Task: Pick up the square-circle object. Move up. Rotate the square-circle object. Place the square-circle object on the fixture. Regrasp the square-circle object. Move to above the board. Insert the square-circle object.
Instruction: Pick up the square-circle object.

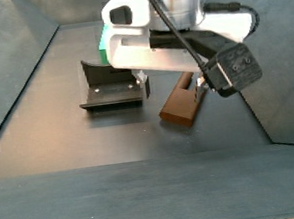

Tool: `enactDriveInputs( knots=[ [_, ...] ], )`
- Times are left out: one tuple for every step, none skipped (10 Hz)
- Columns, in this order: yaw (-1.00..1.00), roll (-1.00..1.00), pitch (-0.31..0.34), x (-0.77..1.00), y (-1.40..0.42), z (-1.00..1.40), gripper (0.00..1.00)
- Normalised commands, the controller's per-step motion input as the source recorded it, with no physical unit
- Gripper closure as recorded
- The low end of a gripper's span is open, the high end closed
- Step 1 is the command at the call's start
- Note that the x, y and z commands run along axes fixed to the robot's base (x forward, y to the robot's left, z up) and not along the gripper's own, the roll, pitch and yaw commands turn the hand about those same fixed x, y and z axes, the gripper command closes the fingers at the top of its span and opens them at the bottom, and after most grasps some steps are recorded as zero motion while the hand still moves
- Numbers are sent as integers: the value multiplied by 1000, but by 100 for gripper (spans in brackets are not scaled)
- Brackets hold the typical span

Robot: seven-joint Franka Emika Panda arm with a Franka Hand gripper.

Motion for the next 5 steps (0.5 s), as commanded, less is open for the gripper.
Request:
enactDriveInputs(
  knots=[
    [-103, -187, -147, 0, 14, -509, 0],
    [-206, -254, -234, 0, 43, -477, 0],
    [-291, -313, -273, -20, 77, -340, 0],
    [-340, -341, -291, -49, 100, -271, 0],
    [-397, -360, -299, -111, 117, -231, 0]
  ],
)
